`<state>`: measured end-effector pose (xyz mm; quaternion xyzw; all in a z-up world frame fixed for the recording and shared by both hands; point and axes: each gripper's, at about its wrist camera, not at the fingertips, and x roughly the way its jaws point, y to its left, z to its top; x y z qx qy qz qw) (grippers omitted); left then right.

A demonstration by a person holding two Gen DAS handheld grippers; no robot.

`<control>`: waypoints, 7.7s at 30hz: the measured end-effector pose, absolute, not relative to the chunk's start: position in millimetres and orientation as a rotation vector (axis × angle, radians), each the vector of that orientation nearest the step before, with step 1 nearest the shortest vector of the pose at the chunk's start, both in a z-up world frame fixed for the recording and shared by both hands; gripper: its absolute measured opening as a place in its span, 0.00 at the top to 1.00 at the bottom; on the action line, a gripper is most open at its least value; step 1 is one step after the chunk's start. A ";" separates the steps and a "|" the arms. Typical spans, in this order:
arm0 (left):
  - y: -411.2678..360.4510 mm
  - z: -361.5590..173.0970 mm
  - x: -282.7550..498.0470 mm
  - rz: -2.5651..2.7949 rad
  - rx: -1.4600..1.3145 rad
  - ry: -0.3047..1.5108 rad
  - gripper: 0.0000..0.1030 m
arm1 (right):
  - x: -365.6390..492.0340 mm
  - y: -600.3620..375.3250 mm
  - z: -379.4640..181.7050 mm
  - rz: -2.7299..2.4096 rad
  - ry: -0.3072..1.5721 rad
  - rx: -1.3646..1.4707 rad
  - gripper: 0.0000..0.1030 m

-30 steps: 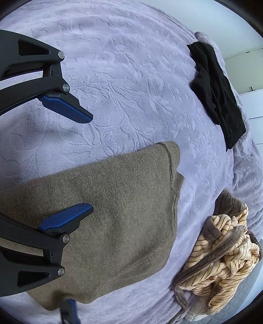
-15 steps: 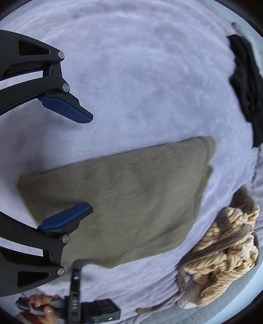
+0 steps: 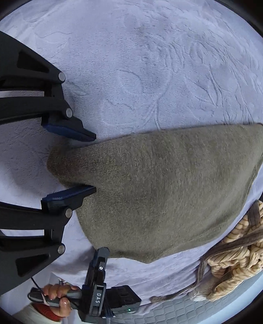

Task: Fold small clothes

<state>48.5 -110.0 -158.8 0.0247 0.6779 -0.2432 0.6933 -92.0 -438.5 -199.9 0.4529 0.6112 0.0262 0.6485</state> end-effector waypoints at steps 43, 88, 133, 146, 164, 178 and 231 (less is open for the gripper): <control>-134.1 -178.7 37.5 -0.372 0.244 1.491 0.01 | 1.4 -435.6 -141.9 0.043 1.345 0.740 0.50; -142.6 -128.4 77.3 -0.378 0.086 1.369 0.01 | 30.5 -480.1 -164.0 0.035 1.302 0.853 0.52; -172.9 -169.3 122.5 -0.541 0.003 1.407 0.09 | 111.2 -472.3 -213.3 0.317 1.272 0.973 0.57; -154.3 -120.6 108.3 -0.611 -0.067 1.310 0.46 | 100.2 -458.5 -175.2 0.379 1.183 1.057 0.69; -47.4 -43.0 38.3 -0.702 -0.116 1.283 0.46 | 44.7 -341.9 -98.7 0.423 1.175 1.097 0.69; 60.8 -73.6 -12.3 -0.508 0.033 1.363 0.46 | 2.8 -221.0 -158.2 0.370 1.314 1.111 0.68; 84.1 -101.8 -72.8 -0.199 0.305 1.413 0.07 | -88.9 -140.4 -107.8 0.004 1.425 0.460 0.83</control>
